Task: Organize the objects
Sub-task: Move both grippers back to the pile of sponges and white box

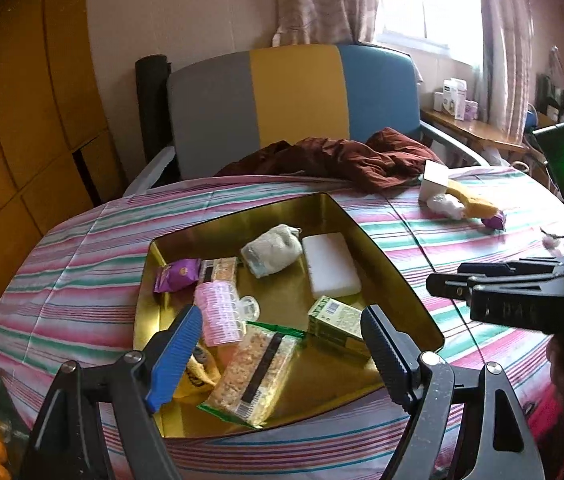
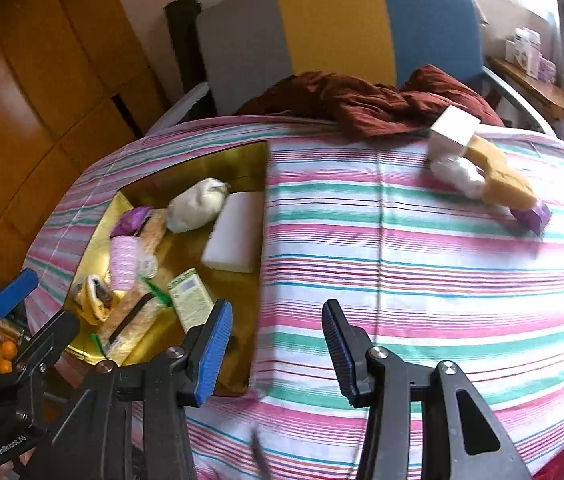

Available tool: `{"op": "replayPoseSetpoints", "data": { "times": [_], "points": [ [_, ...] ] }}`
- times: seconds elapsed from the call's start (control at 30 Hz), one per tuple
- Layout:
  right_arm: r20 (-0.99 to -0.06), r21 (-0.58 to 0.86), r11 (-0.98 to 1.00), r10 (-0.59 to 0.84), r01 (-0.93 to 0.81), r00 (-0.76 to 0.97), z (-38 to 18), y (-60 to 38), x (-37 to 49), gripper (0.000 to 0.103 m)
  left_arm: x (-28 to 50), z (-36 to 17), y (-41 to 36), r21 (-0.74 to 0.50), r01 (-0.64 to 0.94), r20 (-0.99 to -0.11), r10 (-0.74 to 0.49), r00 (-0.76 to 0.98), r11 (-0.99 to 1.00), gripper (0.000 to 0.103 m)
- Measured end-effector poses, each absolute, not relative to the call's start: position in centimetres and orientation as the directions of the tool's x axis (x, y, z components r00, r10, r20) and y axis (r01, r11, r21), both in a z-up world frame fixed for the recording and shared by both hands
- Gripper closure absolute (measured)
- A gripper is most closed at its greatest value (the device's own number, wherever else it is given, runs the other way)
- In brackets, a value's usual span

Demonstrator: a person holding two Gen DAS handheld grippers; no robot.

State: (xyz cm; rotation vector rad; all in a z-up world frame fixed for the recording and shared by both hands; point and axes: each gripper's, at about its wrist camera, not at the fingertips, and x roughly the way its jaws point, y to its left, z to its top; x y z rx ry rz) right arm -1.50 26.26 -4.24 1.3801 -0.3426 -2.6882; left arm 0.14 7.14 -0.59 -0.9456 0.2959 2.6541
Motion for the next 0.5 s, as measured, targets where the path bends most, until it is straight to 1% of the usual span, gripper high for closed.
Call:
{"op": "replayPoseSetpoints", "data": {
  "times": [0.2,0.27,0.5],
  "points": [
    [-0.799,0.24,-0.968,-0.156,-0.07,-0.581,-4.6,28.5,-1.4,0.056,0.1,-0.9,8.5,0.101,-0.384,-0.653,0.23,-0.722,-0.918,0.019],
    [-0.81,0.23,-0.969,-0.137,-0.095,-0.571,-4.9,29.3,-1.5,0.056,0.1,-1.0,9.0,0.105,-0.395,-0.656,0.235,-0.717,-0.913,0.017],
    [-0.869,0.223,-0.954,-0.102,-0.201,-0.484,-7.2,33.3,-1.7,0.056,-0.1,-1.7,10.4,0.099,-0.438,-0.673,0.265,-0.691,-0.894,0.017]
  ]
}}
